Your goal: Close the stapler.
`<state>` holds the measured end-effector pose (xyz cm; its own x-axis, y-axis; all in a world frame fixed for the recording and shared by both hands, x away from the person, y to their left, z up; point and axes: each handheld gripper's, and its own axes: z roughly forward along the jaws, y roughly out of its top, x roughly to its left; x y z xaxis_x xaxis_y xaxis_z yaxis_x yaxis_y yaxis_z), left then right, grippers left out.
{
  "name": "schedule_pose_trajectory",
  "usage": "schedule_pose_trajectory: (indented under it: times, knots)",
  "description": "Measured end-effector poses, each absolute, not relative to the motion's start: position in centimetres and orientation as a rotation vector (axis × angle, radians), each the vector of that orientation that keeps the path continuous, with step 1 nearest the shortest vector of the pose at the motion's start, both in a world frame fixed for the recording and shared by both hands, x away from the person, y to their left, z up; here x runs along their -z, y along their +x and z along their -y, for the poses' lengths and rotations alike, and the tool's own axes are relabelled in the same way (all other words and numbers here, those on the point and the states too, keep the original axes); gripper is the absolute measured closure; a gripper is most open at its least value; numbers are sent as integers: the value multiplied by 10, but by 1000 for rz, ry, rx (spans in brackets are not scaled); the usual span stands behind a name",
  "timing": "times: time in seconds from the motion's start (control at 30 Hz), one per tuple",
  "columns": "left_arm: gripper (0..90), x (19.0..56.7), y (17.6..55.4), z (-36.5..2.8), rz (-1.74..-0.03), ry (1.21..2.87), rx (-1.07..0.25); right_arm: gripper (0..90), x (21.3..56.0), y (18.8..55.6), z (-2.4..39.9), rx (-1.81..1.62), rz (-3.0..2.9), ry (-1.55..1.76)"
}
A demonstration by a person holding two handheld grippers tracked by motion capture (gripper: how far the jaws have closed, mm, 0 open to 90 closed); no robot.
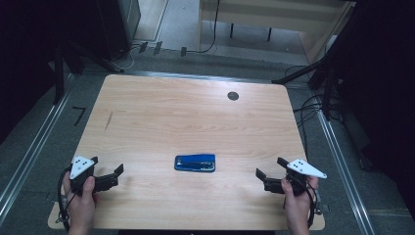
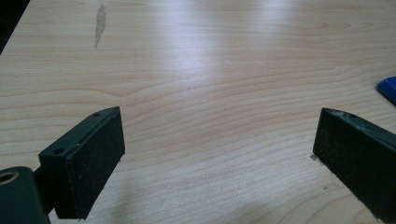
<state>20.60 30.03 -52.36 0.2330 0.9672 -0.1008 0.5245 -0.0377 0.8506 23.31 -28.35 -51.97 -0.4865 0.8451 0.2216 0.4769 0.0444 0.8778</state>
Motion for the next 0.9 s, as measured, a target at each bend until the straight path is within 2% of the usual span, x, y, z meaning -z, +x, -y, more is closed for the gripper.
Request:
schedule_pose_trajectory:
  times: [0.5, 0.9]
  knots:
    - [26, 524, 205, -301, -1403, 1670, -681, 0, 530, 223, 321, -1358, -1954, 1358]
    - [26, 524, 205, -302, -1408, 1664, -675, 0, 535, 206, 365, -1377, -1900, 1388]
